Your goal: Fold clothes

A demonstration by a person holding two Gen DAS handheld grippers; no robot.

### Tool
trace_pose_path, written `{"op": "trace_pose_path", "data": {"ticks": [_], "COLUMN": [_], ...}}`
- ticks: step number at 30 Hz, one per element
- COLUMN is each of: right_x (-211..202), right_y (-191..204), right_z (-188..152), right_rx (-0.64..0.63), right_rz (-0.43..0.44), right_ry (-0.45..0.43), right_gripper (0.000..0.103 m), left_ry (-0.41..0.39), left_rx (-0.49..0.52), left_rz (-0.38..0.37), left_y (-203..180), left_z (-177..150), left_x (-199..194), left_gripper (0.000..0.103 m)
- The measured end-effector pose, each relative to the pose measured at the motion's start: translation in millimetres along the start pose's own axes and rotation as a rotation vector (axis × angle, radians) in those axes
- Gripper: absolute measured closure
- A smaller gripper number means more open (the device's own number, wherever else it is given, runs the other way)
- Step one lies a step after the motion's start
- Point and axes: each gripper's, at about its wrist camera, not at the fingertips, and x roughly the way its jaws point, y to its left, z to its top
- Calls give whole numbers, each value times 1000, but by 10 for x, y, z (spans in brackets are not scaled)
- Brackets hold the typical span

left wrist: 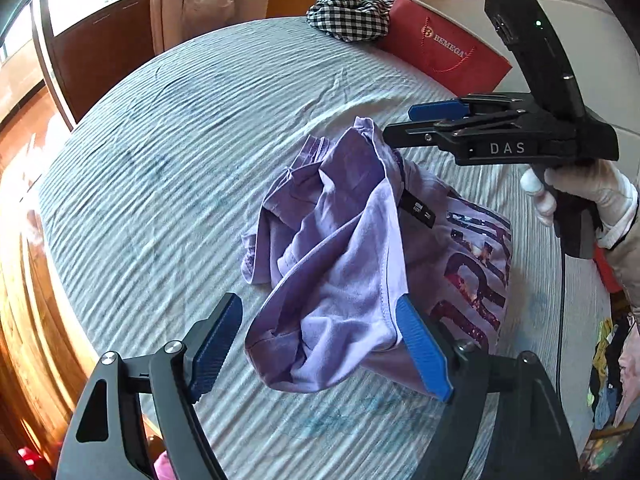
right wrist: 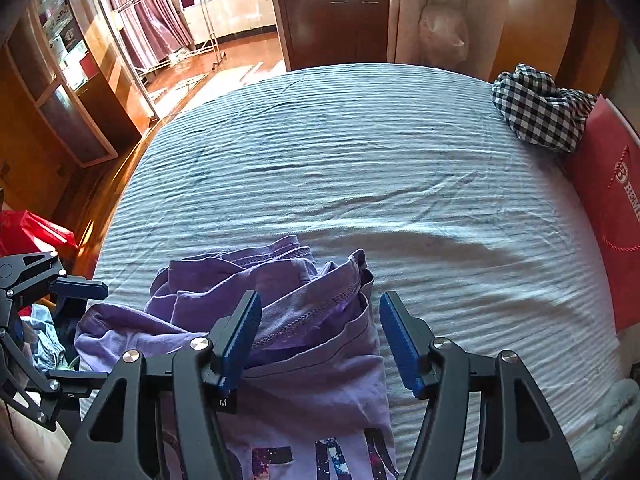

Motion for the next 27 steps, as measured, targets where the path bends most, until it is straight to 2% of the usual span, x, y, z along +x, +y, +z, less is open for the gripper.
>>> {"op": "trace_pose_path", "data": {"ticks": [3, 6, 8, 10, 11, 16, 18, 20, 21, 22, 25, 27], "right_x": [-247, -558, -716, -821, -843, -752, -707, -680, -653, -625, -503, -341], "right_y": [-162, -220, -150, -45, 28, 394, 549, 690, 740, 789, 908, 927], "right_z": [-184, -626, -980, -1306, -1452, -1891, -1936, -1972, -1968, -1962, -1893, -1939], "right_rx": [152, 321, 399, 461, 484, 606, 628, 649, 656, 663, 666, 719], "right_rz": [-2, -39, -48, -58, -65, -32, -39, -31, -23, -16, -17, -50], "right_ry": [-31, -34, -36, -31, -25, -33, -40, -57, -68, -80, -95, -30], "right_gripper": [43, 40, 38, 25, 15, 15, 27, 55, 74, 80, 81, 81], "left_ry": [-30, -54, -59, -61, -59, -39, -20, -2, 17, 42, 61, 66], "left_rx": [56, 113, 137, 163, 178, 240, 247, 231, 225, 212, 204, 175], "left_rz": [20, 22, 10, 16, 38, 133, 143, 123, 105, 96, 52, 30], "left_y": [16, -72, -154, -244, -274, -368, -362, -307, -274, -228, -59, 159], "left_z": [128, 192, 171, 132, 91, -97, -110, -87, -62, -30, 68, 143], "left_x": [-119, -207, -231, -228, -194, 21, 147, 252, 310, 369, 381, 354], "left_gripper": [23, 23, 23, 23, 23, 23, 24, 35, 70, 94, 94, 90]}}
